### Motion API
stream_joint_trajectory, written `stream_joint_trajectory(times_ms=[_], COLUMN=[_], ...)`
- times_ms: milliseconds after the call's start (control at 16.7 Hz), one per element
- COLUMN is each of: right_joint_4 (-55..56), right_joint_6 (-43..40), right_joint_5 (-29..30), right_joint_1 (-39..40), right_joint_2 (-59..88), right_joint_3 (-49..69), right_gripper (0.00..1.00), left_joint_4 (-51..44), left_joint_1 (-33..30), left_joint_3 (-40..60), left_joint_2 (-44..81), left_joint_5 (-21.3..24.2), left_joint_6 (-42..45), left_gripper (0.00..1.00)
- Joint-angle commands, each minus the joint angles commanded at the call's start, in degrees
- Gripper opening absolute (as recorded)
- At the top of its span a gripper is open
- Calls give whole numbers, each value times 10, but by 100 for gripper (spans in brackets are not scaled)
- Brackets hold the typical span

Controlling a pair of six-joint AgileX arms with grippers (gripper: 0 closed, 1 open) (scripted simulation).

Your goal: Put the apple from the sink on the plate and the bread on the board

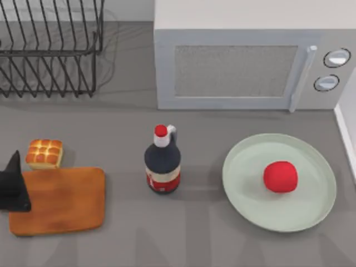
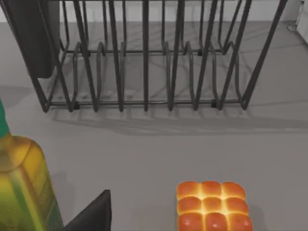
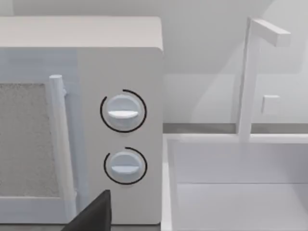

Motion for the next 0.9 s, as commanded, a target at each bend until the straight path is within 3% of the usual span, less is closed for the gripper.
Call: stream_joint_trajectory(times_ms=[900], right_joint_4=[0], right_joint_6=[0], right_joint_5=[0], right_joint_1=[0], right_joint_2=[0], right_joint_3=[0], right_gripper=[100], left_joint_4=[-344], left_joint_1=[-24], left_joint_3=[507], left_joint_2=[662], left_joint_5=[-12], left_joint_6=[-12], left_gripper=[100])
